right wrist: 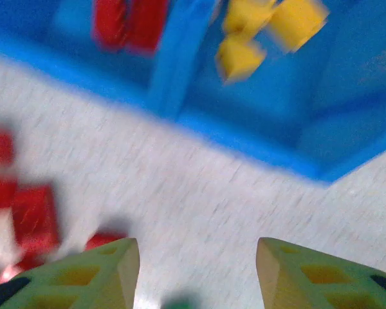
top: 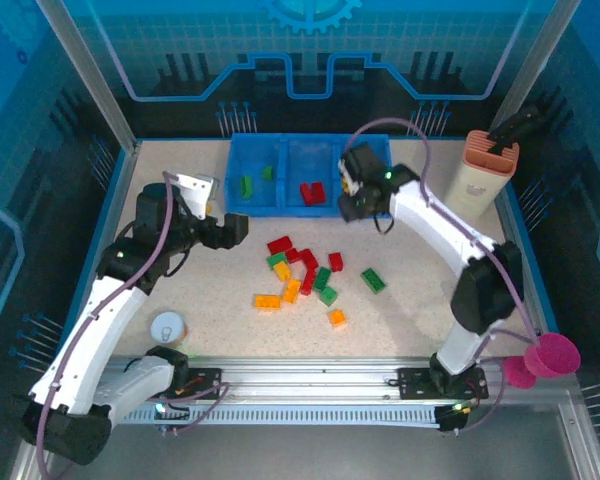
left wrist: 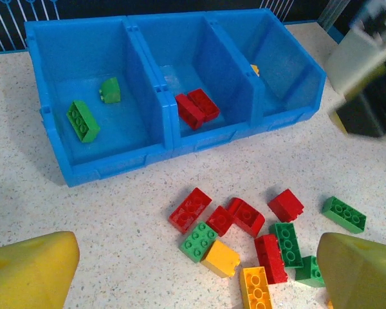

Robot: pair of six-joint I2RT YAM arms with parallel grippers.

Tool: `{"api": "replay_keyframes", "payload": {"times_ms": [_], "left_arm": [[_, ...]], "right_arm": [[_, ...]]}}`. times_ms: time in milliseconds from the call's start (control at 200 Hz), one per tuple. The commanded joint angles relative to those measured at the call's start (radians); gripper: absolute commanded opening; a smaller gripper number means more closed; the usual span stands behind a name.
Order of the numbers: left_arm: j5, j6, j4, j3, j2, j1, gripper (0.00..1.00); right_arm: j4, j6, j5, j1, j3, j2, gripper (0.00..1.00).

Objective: Sort the legos into containers by color
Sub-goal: Pick up the lego from the bottom-center of the table.

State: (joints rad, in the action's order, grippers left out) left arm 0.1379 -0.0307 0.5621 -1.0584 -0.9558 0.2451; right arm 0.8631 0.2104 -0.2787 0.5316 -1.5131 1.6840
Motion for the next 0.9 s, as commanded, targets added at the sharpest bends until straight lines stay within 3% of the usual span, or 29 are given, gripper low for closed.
{"api": "replay_keyframes", "payload": {"times_ms": [0,185,360,896], "left_arm": [[0.037,0.0,-0.025,0.02,0.024,-0.006,0.97],[0.076,-0.026,-0.06,0.038,0.062,-0.006,0.99],[0.104,-0.023,-0.036,0.023,0.036,-0.006,0.99],[0.109,-0.031,-0.024,0.025,0.059,-0.006,0.99]], "right_arm": [[0.071,0.214,0.03,0.099,0.196,-0.093,0.56],[0.023,0.466,0.07,0.324,0.446,-0.252,0.62],[0.0,0.558,0.138,0.441,0.518,-0.231,0.68],[-0.09,0.544,0.15,0.481,0.51,-0.005,0.68]]}}
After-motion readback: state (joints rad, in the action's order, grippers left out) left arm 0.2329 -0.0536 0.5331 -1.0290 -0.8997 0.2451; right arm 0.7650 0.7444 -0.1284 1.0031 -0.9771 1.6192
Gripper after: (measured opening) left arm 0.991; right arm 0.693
